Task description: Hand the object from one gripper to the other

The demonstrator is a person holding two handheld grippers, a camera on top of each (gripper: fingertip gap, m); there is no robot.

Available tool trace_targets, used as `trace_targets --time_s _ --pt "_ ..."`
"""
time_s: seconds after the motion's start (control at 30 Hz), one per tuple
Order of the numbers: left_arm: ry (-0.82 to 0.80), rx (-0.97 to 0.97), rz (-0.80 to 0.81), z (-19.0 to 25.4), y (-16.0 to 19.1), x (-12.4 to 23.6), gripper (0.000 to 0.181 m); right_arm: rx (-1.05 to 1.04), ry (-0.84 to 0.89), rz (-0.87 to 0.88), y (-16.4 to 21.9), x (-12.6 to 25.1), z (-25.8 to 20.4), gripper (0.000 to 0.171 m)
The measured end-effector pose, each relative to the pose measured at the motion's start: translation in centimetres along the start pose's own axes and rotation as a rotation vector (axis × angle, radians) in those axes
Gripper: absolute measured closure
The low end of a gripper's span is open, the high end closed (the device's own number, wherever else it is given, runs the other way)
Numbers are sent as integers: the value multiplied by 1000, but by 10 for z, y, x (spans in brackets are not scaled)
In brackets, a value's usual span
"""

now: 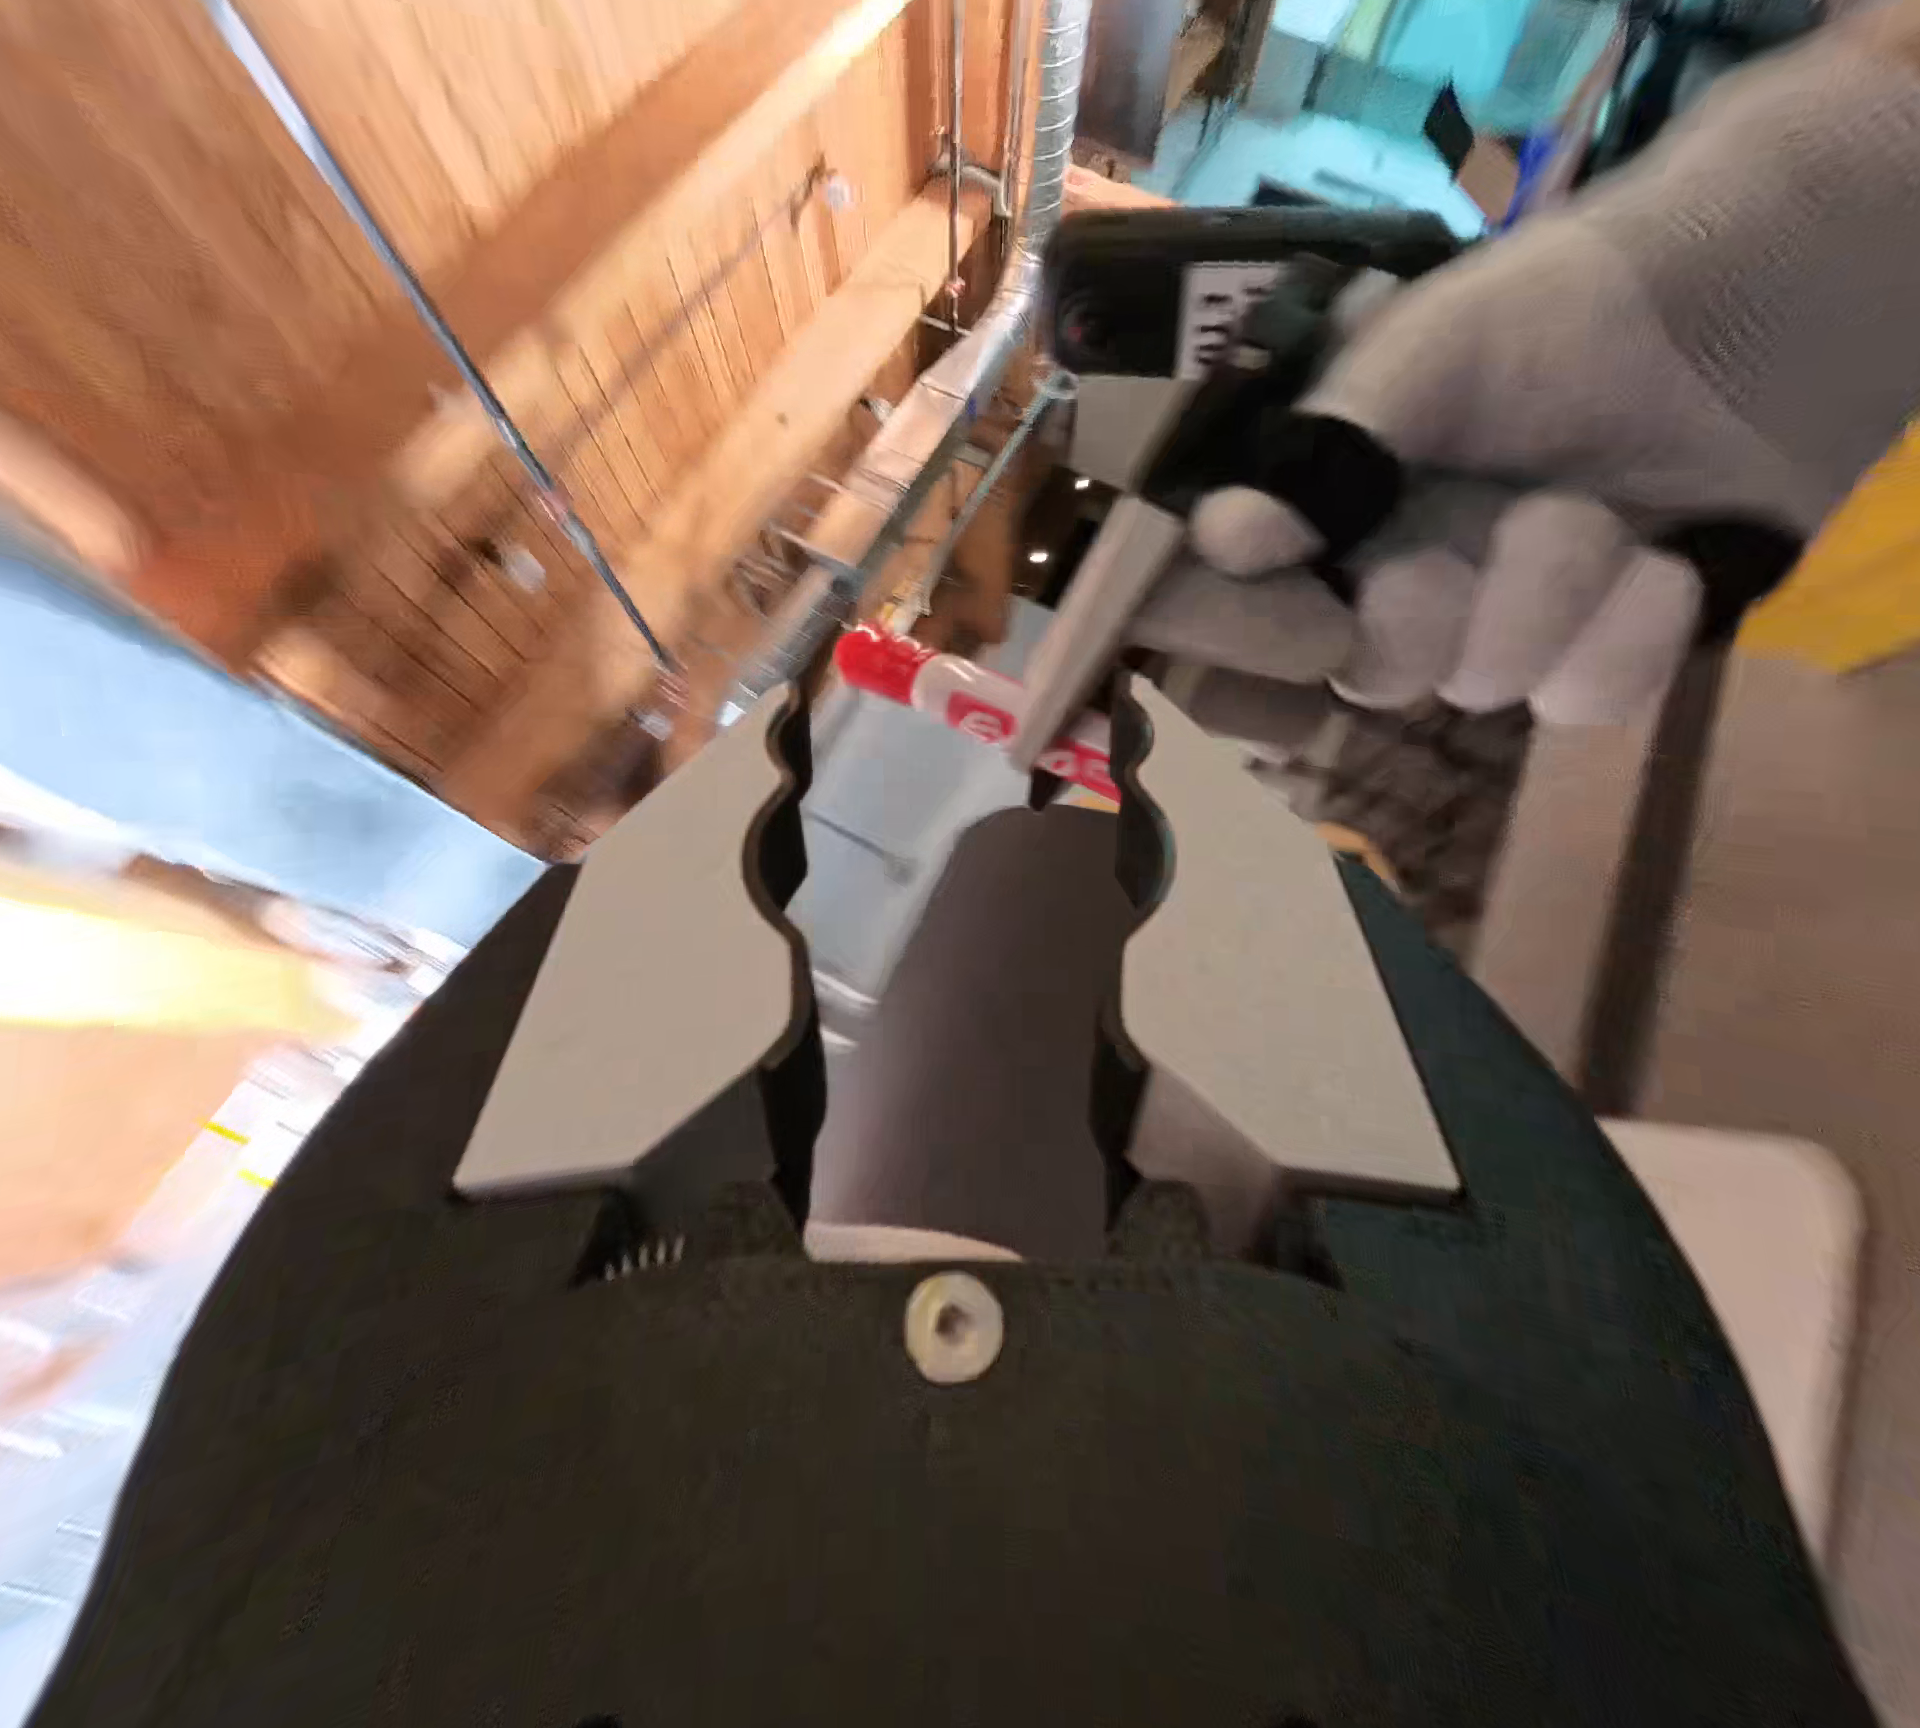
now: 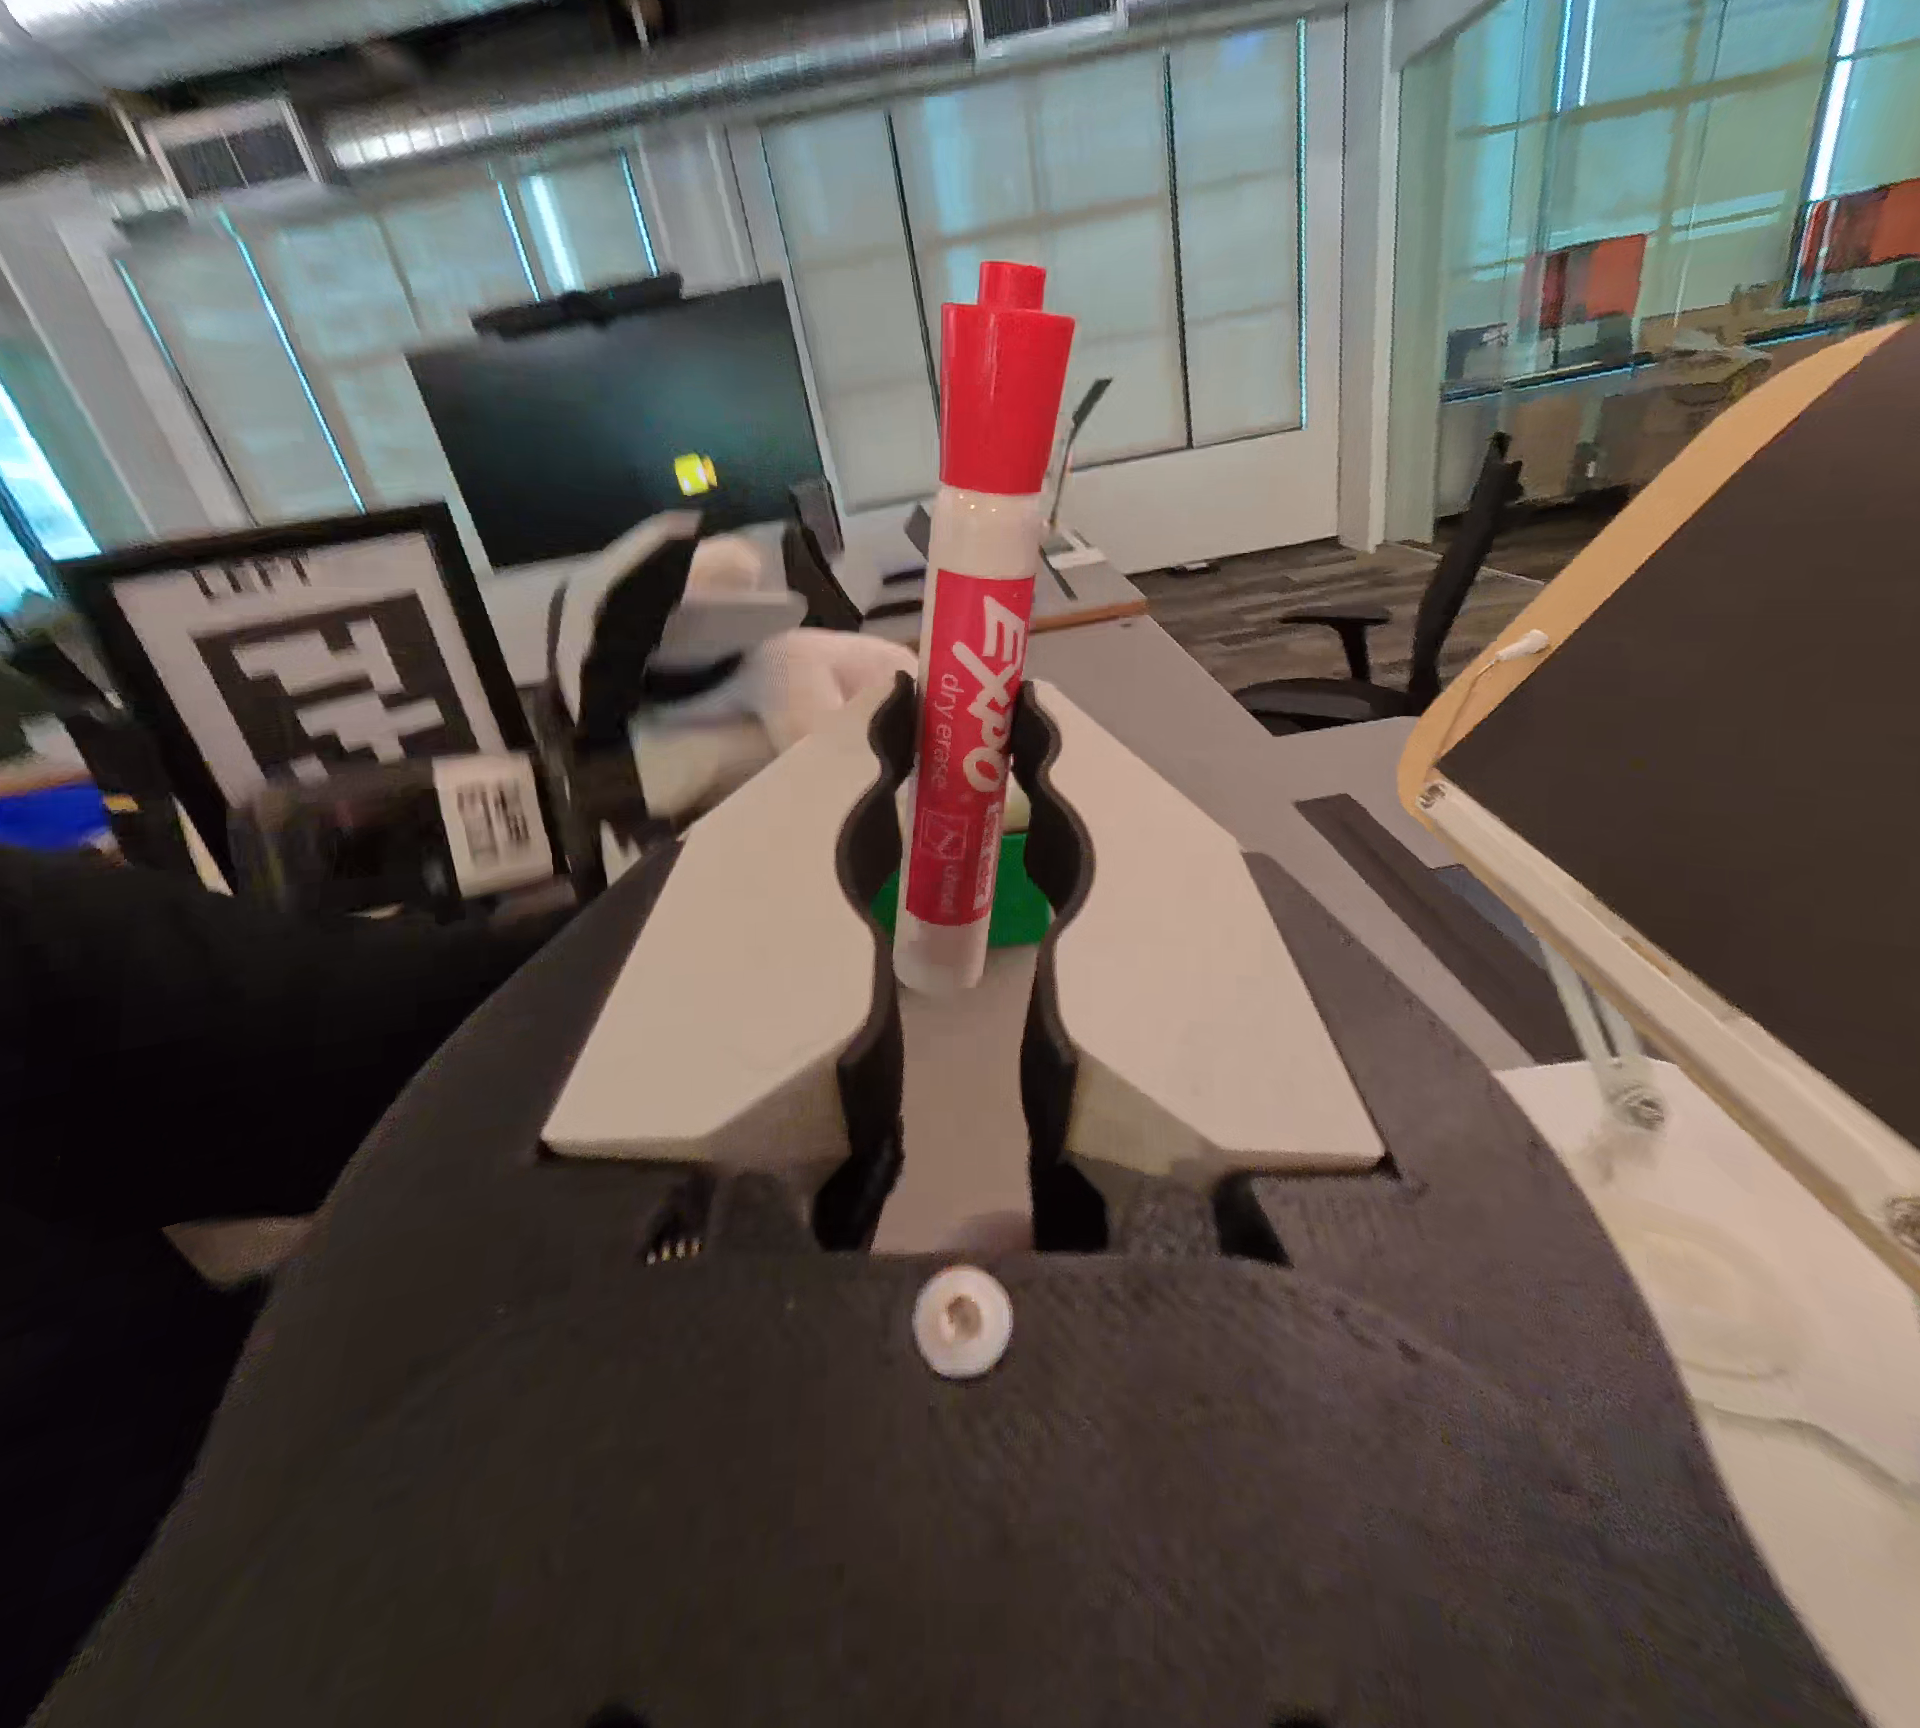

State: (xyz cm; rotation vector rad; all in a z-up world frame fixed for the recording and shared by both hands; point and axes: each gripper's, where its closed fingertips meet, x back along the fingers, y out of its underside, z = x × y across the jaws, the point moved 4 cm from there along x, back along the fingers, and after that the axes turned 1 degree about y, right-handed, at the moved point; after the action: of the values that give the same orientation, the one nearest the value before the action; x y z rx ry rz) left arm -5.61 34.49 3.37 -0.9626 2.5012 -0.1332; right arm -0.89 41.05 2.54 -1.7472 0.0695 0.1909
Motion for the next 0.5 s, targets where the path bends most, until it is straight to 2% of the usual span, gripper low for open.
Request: trace_targets --time_s 0.07,0.2,0.4,0.5 --pt "-4 -219 -16 21 -3 -4 120 -51 -14 25 -4 4 2 155" --pt "-38 -389 -25 44 6 -8 118 -117 -53 18 -7 6 -1 154" --pt "-159 -522 -66 44 21 -9 118 -175 -90 -20 -3 1 -9 155" --pt "-157 -550 -48 54 17 -11 122 -220 -112 -28 3 -5 -10 155"
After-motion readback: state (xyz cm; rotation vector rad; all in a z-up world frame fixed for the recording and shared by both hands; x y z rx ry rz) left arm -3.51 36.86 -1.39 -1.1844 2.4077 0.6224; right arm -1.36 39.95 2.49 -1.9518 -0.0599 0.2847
